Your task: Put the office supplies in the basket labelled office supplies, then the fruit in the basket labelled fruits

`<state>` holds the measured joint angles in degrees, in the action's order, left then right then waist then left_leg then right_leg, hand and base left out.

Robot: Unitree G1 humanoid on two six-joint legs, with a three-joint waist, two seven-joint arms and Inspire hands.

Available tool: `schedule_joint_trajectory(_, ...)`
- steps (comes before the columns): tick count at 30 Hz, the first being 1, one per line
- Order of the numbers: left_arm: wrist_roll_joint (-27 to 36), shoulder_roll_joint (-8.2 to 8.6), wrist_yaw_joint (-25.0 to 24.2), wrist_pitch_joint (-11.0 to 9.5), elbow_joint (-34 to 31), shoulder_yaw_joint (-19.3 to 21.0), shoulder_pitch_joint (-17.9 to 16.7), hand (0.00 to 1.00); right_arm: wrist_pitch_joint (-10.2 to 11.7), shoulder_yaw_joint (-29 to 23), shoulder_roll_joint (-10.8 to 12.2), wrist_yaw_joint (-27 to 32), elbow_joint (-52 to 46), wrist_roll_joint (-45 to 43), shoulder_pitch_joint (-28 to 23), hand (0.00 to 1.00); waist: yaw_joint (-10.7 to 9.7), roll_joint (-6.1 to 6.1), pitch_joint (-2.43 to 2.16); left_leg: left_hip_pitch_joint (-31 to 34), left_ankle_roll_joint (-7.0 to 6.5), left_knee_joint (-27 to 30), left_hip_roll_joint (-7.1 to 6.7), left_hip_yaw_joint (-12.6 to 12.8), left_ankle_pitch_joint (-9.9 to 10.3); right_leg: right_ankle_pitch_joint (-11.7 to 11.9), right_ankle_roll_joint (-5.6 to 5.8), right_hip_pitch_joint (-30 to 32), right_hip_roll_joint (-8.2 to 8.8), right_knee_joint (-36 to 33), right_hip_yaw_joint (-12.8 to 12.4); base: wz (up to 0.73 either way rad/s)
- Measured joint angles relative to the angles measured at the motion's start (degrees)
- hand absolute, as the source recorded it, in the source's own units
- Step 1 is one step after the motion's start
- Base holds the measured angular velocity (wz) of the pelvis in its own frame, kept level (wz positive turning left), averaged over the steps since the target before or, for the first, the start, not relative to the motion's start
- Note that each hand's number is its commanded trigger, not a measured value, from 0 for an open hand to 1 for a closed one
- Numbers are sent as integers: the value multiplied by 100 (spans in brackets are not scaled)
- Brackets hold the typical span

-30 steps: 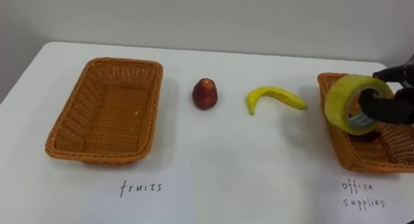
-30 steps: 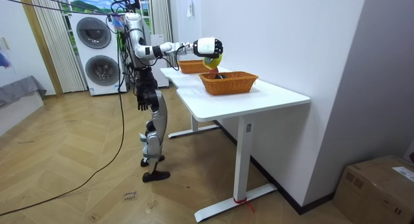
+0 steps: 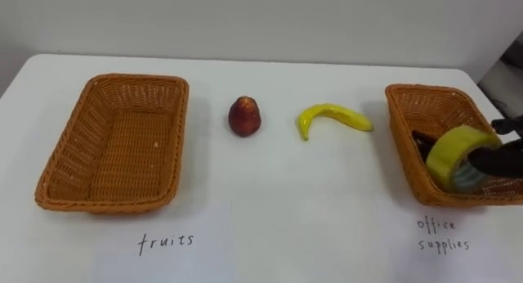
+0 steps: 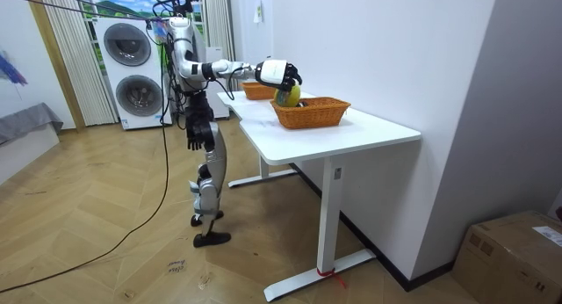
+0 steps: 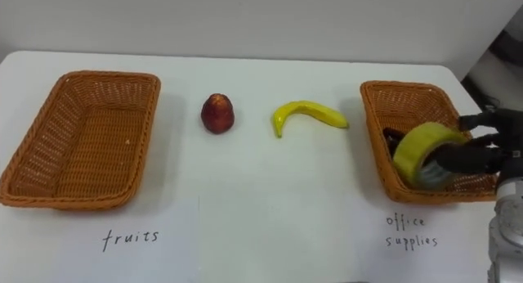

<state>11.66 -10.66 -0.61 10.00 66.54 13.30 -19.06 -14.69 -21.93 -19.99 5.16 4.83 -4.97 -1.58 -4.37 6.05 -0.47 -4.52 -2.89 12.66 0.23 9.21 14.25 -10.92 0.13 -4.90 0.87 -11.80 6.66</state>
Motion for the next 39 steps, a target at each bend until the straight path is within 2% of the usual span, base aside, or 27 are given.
schedule_joint_trajectory(12, 6, 7, 6, -2, -39, -2, -1, 0, 0, 0, -1, 60, 5, -13, 1, 0, 7, -47, -8, 6, 3, 0, 3, -3, 5, 1, -2, 12, 0, -16, 10, 0)
schedule_joint_trajectory(18, 7, 8, 19, 2, -18, 125, -1, 0, 0, 0, -14, 76, -6, -29, 1, 0, 21, -40, -12, -2, 2, 1, 3, -2, 4, 1, -2, 19, 0, -45, 1, 0)
schedule_joint_trajectory(39, 7, 55, 17, 60, -129, 121, -78, 0, 0, 0, -15, 177, -6, -29, 1, 0, 26, -51, -20, 4, 2, 14, 6, -26, 3, 1, -2, 24, 11, -82, 98, 0)
